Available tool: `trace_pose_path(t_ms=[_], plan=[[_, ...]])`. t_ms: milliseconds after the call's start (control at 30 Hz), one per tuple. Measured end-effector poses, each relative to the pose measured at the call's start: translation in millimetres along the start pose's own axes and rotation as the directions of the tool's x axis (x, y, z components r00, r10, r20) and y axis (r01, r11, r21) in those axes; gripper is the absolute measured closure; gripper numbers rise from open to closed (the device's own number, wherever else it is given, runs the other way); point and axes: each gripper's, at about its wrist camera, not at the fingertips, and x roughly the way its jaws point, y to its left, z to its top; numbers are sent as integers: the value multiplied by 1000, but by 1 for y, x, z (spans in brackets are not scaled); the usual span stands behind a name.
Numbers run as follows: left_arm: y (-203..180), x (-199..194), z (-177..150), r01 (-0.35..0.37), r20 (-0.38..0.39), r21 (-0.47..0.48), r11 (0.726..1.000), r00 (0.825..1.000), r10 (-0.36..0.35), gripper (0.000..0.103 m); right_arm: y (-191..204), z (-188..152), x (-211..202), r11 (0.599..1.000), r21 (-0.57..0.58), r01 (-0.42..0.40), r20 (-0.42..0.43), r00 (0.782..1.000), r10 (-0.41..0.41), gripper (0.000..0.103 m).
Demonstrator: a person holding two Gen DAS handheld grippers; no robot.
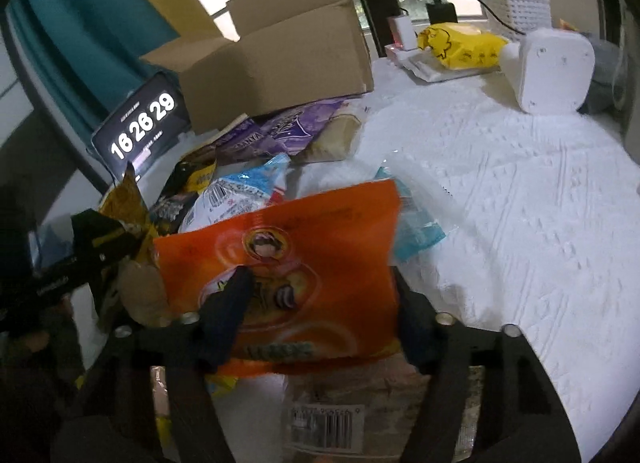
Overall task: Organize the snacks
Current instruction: 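Grasp the orange bag with the right tool while the left tool grasps the yellow-green chip bag, then carry both bags into the cardboard box and open both tools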
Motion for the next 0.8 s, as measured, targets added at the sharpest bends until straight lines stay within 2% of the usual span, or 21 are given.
trace_pose_path(t_ms=[33, 67, 100, 133, 200, 233, 300, 333, 600, 800], plan=[[0, -2, 1, 1, 9, 2, 1000, 1000, -1, 58, 4, -1, -1, 1000, -18, 7, 2, 1000, -7, 45], [0, -3, 2, 9, 16, 2, 1000, 1000, -9, 66, 7, -1, -2, 999, -33, 15, 6, 1000, -14, 50], [1, -5, 3, 11, 24, 3, 1000, 1000, -11, 71, 8, 0, -3, 999, -40, 23, 9, 1000, -23, 61], [1, -9, 4, 12, 38, 6, 1000, 999, -12, 73, 8, 0, -5, 998, -46, 33, 14, 999, -33, 68], [4, -14, 8, 17, 53, 8, 1000, 998, -18, 80, 9, 1, -9, 998, -56, 38, 32, 999, -36, 76], [6, -16, 9, 21, 61, 3, 1000, 998, -21, 81, 12, 1, -13, 997, -70, 41, 45, 998, -38, 82], [11, -21, 12, 44, 70, -13, 999, 997, -43, 83, 16, 2, -23, 994, -95, 55, 78, 996, -48, 85], [13, -23, 13, 48, 77, -19, 999, 996, -47, 84, 17, 4, -27, 993, -101, 55, 89, 995, -46, 91], [18, -50, 29, 90, 158, -13, 996, 984, -87, 86, 32, 28, -62, 984, -163, 69, 200, 979, -36, 92], [20, -63, 55, 118, 234, 6, 993, 965, -116, 87, 37, 58, -76, 978, -188, 87, 277, 960, -32, 92]])
